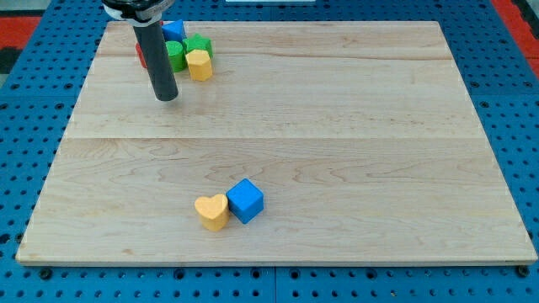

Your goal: Separate the blue cube from the yellow heart

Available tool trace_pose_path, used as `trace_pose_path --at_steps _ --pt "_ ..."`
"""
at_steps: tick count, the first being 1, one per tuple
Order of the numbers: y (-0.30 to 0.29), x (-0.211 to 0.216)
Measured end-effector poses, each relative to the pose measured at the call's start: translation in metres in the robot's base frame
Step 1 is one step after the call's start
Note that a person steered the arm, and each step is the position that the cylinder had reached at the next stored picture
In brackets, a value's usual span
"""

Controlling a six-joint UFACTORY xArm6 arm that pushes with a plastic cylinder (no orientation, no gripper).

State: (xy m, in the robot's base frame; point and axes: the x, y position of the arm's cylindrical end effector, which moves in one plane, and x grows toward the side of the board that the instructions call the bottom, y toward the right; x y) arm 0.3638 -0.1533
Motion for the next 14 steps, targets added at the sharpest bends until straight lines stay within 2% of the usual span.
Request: trace_pose_path --at_steps 2,3,5,6,7,8,9,11,13,14 --pt "0.000 0.001" --pt "0.067 0.005" --pt "0.251 0.060" --pt "0.283 0.129" --pt "0.253 0.199" --pt "0.166 0.235" --pt "0.097 0.249" --pt "0.110 0.192" --pt "0.122 0.155" --pt "0.184 0.168"
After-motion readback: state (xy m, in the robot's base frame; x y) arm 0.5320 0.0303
